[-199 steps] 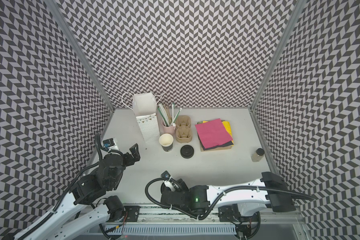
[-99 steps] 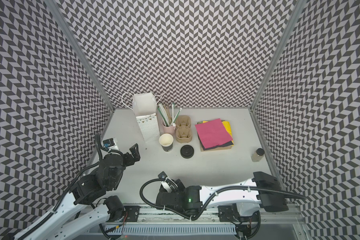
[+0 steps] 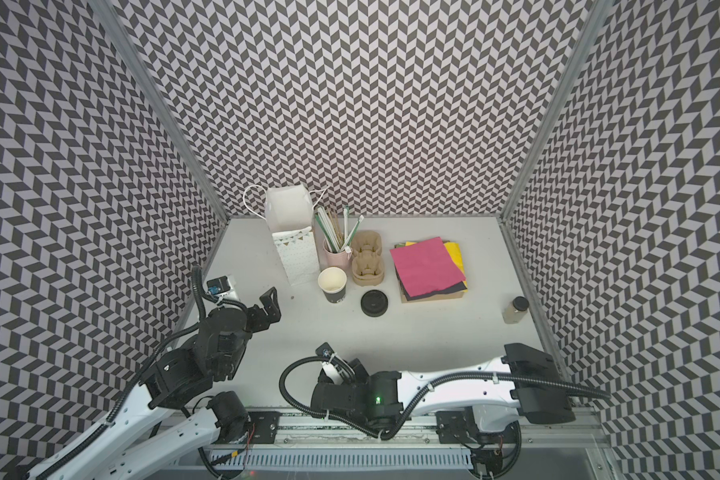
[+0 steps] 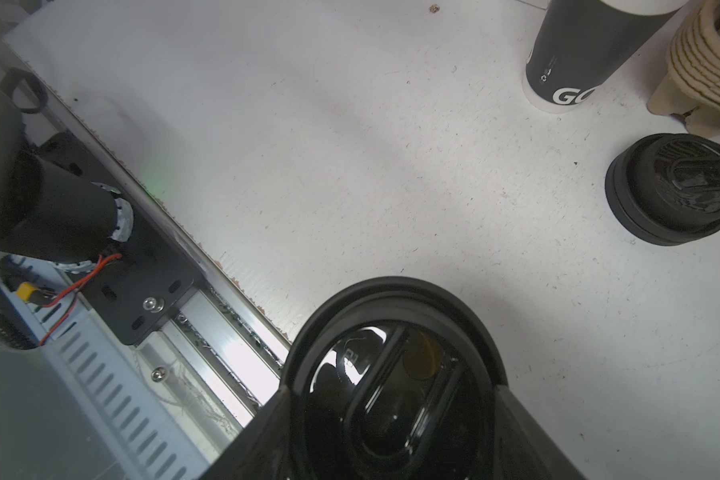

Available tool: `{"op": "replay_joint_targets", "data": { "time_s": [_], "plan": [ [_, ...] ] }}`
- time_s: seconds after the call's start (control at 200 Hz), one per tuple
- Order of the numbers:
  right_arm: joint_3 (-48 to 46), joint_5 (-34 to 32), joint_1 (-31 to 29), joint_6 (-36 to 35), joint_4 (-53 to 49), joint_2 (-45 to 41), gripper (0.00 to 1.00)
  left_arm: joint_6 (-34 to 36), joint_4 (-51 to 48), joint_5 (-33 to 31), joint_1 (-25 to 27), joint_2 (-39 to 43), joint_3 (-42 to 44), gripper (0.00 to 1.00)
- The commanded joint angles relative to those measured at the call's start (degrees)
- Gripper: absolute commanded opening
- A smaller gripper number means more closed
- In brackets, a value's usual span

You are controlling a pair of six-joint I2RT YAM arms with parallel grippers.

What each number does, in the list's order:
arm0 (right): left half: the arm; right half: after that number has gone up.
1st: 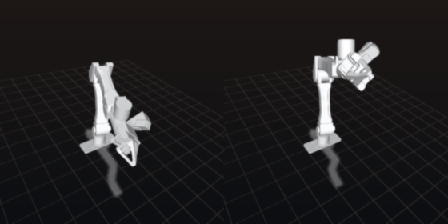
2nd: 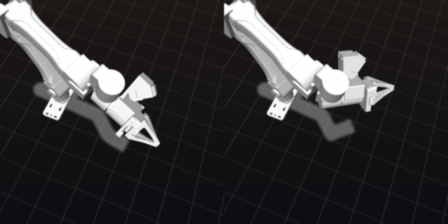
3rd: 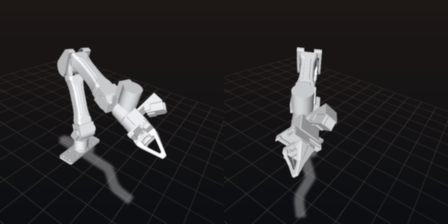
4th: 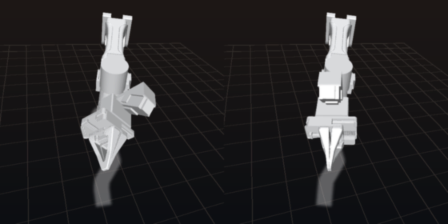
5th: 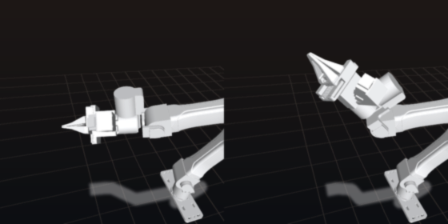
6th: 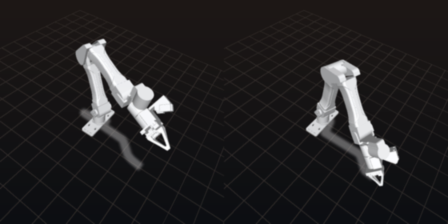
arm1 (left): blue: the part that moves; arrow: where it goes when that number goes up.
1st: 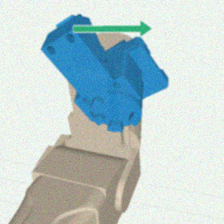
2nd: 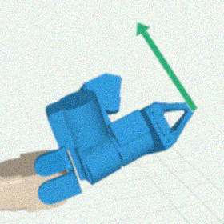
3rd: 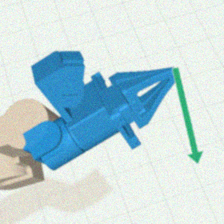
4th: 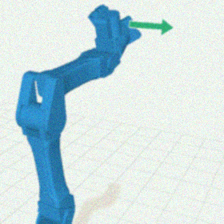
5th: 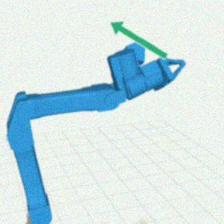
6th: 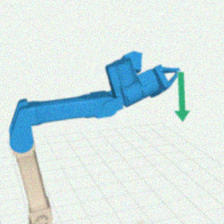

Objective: Pack the takeout coffee
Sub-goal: 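Carry the black lid over the white cup and press it onto the rim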

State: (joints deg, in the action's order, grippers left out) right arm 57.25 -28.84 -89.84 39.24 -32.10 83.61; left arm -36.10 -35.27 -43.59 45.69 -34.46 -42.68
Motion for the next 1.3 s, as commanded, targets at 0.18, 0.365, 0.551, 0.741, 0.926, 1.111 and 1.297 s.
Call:
{"op": "replay_joint_targets", "data": {
  "time_s": [0.18, 0.365, 0.551, 0.741, 0.926, 1.111, 1.297],
  "plan": [
    [-4.69, 8.14, 2.13, 2.56, -1.42, 4.71, 0.55, -1.08, -1.18, 1.15, -0.25, -0.34, -1.53, 1.0],
    [-5.52, 8.05, 3.62, 2.3, -2.69, 6.3, 0.55, -1.17, -1.25, 1.31, -0.25, -0.17, -1.52, 1.0],
    [-4.07, 5.72, 4.15, 2.99, -6.02, 8.17, 0.55, -1.12, -1.27, 1.45, -0.25, -0.25, -1.53, 1.0],
    [-2.97, 2.53, 4.15, 3.91, -6.77, 4.52, 0.54, -0.92, -1.29, 1.36, -0.25, 0.09, -1.57, 1.0],
    [-1.59, -1.52, 4.15, 5.38, -9.78, 3.31, 0.53, -0.83, -1.15, 1.42, -0.25, 0.03, -1.45, 1.0],
    [-1.94, -0.34, 4.23, 5.29, -10.08, 7.76, 0.54, -0.83, -1.14, 1.57, -0.25, 0.16, -1.45, 1.0],
    [-5.85, 3.26, 5.46, 5.4, -6.17, 7.69, 0.53, -0.83, -1.07, 1.58, -0.16, 0.05, -1.45, 1.0]
  ]
}}
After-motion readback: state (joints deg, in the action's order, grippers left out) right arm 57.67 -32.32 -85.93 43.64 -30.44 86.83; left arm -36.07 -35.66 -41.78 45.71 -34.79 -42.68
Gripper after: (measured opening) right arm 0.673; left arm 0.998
